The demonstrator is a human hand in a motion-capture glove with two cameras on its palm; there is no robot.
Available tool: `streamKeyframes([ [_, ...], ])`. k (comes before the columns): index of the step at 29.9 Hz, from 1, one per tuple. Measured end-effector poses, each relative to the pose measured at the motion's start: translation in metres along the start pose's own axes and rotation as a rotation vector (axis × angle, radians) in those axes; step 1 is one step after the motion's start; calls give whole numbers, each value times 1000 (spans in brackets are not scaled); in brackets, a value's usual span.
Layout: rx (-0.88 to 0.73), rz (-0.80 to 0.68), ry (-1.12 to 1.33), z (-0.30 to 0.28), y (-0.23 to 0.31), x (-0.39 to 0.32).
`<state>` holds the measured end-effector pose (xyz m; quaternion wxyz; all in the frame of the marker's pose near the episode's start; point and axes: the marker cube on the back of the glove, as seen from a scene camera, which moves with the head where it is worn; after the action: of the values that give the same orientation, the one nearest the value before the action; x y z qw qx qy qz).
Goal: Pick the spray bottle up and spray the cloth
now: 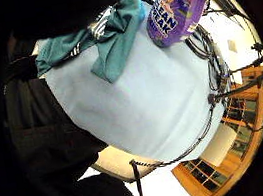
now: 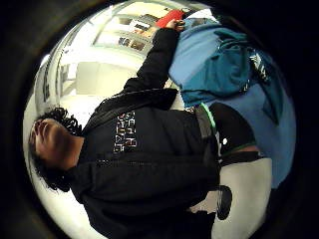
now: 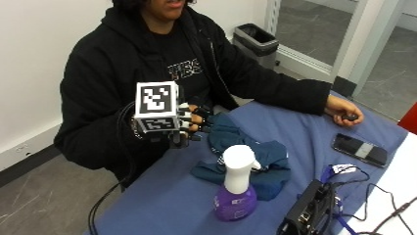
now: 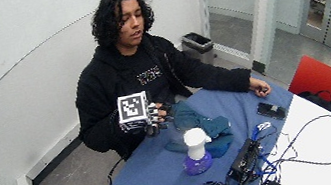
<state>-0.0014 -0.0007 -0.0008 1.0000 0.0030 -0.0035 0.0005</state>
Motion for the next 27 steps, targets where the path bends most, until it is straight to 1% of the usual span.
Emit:
streamKeyframes([
  [3, 16, 8, -4, -4, -5, 1],
  [7, 92, 43, -15, -7, -36, 3],
  [9, 103, 46, -21, -3, -38, 2],
  [11, 101, 45, -23, -3, -35, 2],
  [16, 40, 25, -21, -9, -1, 6],
  [20, 60, 41, -44, -13, 1, 17],
  [27, 80, 124, -66, -24, 4, 56],
])
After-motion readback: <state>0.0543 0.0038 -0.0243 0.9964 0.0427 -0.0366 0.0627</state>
